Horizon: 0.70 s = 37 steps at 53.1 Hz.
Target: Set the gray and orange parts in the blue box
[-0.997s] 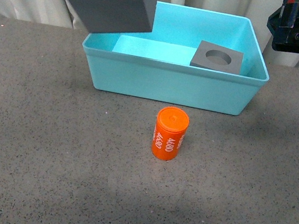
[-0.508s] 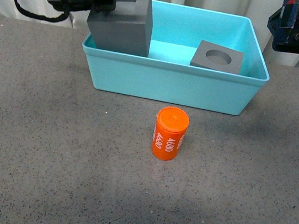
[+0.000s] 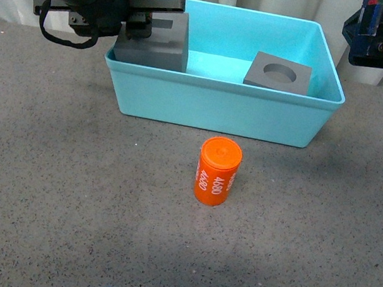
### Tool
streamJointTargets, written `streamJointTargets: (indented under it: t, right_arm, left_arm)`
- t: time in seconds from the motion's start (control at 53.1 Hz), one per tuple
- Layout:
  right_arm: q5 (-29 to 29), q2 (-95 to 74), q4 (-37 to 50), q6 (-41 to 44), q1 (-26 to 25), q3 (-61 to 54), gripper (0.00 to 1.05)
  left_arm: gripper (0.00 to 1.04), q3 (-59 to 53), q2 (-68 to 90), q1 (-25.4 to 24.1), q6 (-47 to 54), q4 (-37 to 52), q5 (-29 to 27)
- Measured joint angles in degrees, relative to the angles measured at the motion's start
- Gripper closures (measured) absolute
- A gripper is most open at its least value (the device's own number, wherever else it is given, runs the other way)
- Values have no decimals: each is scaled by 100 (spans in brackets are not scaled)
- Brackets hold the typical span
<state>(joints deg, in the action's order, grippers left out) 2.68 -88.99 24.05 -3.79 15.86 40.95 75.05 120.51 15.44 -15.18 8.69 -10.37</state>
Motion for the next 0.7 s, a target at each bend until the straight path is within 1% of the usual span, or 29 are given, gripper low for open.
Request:
streamJointTargets:
  t: [0.038, 0.075, 0.188, 0.263, 0.282, 0.433, 0.508, 0.546, 0.621, 0.696]
  right_arm:
    - [0, 0, 0, 0, 0, 0, 10]
    - [0, 0, 0, 0, 0, 0, 10]
    - [0, 0, 0, 0, 0, 0, 10]
    - [0, 0, 0, 0, 0, 0, 10]
    - [-2, 0, 0, 0, 0, 0, 10]
    - [0, 0, 0, 0, 0, 0, 10]
    - [0, 0, 0, 0, 0, 0, 10]
    - [0, 0, 0, 0, 0, 0, 10]
    - [0, 0, 0, 0, 0, 0, 10]
    - [0, 0, 0, 0, 0, 0, 10]
  left_arm:
    - [73, 2, 0, 2, 0, -4, -20]
    - [70, 9, 0, 4, 0, -4, -24]
    - [53, 7, -44, 4, -44, 101, -37]
    - [41, -125, -168, 2, -129, 409, -59]
    - [39, -155, -197, 2, -140, 463, -61]
    - [17, -673, -697, 4, -142, 1248, -426]
    - [7, -981, -1045, 13, -96, 1589, -756]
    - [5, -1137, -1233, 22, -44, 1705, -883]
    - [7, -1499, -1615, 33, -13, 1952, -922]
    - [7, -1895, -1996, 33, 11, 2006, -914]
